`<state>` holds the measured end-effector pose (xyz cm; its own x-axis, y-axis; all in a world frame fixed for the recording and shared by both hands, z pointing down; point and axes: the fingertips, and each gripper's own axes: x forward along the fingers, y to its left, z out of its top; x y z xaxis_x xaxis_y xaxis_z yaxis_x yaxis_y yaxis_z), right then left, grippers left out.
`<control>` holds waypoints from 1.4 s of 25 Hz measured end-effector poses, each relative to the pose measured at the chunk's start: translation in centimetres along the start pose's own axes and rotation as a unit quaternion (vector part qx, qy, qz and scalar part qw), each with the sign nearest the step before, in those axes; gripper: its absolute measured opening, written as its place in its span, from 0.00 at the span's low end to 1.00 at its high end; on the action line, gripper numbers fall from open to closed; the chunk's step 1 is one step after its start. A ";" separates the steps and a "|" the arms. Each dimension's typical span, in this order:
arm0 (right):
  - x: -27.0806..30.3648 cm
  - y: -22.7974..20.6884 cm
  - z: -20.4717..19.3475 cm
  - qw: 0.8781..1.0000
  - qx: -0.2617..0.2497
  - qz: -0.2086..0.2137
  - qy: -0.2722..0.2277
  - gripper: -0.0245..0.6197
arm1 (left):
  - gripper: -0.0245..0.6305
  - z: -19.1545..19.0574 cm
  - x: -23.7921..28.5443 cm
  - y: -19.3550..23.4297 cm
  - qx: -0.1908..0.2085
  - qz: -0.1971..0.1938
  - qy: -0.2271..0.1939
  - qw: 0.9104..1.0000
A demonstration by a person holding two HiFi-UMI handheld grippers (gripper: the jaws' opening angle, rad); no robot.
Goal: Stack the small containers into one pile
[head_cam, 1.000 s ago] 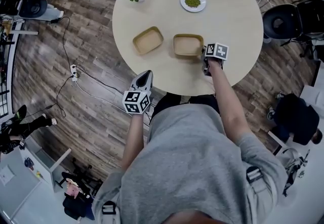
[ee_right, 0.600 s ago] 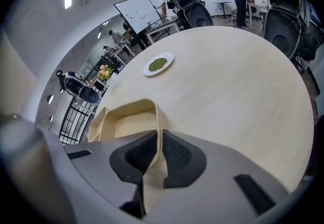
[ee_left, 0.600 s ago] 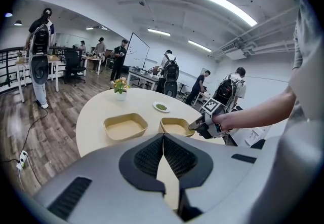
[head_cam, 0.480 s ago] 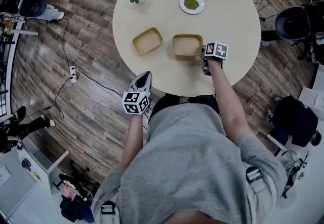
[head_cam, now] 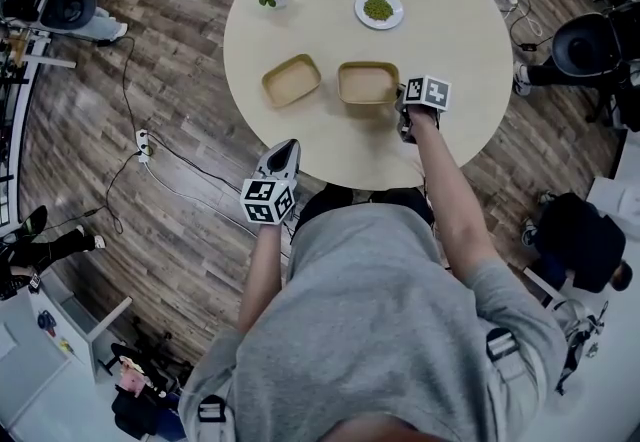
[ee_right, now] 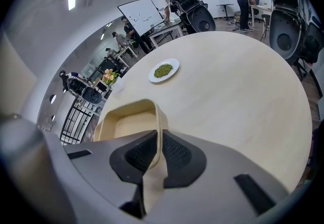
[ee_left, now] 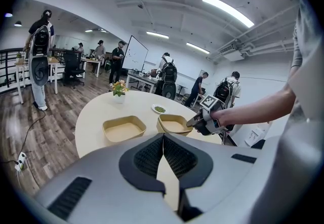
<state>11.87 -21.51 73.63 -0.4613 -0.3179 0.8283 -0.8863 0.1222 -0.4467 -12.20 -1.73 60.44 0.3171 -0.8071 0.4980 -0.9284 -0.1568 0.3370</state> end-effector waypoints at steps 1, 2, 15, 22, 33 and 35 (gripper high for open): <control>0.0 0.3 0.1 1.000 -0.001 0.001 0.001 0.10 | 0.07 -0.1 -0.2 0.1 -0.001 0.001 0.000 1.000; -0.1 0.5 0.2 1.000 -0.002 0.003 0.001 0.10 | 0.07 -0.2 -0.3 0.2 -0.001 0.001 0.000 1.000; -0.1 3.3 2.5 0.999 -0.028 0.017 0.015 0.09 | 0.07 -0.1 -0.9 1.1 -0.008 0.008 -0.014 1.000; 0.4 5.6 2.9 0.999 -0.041 0.023 0.023 0.09 | 0.07 0.0 -2.4 2.2 -0.012 0.022 -0.018 1.000; 2.0 10.2 3.4 0.996 -0.073 0.047 0.035 0.09 | 0.07 -0.6 -4.2 4.0 -0.026 0.045 -0.030 0.998; 2.4 11.0 3.3 0.995 -0.076 0.051 0.039 0.09 | 0.07 -0.7 -4.4 4.3 -0.027 0.047 -0.032 0.998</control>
<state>1.16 -24.01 69.66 -0.5449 -0.2232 0.8083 -0.8284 0.2926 -0.4776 -17.44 1.57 60.21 0.2138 -0.8519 0.4781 -0.9413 -0.0488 0.3341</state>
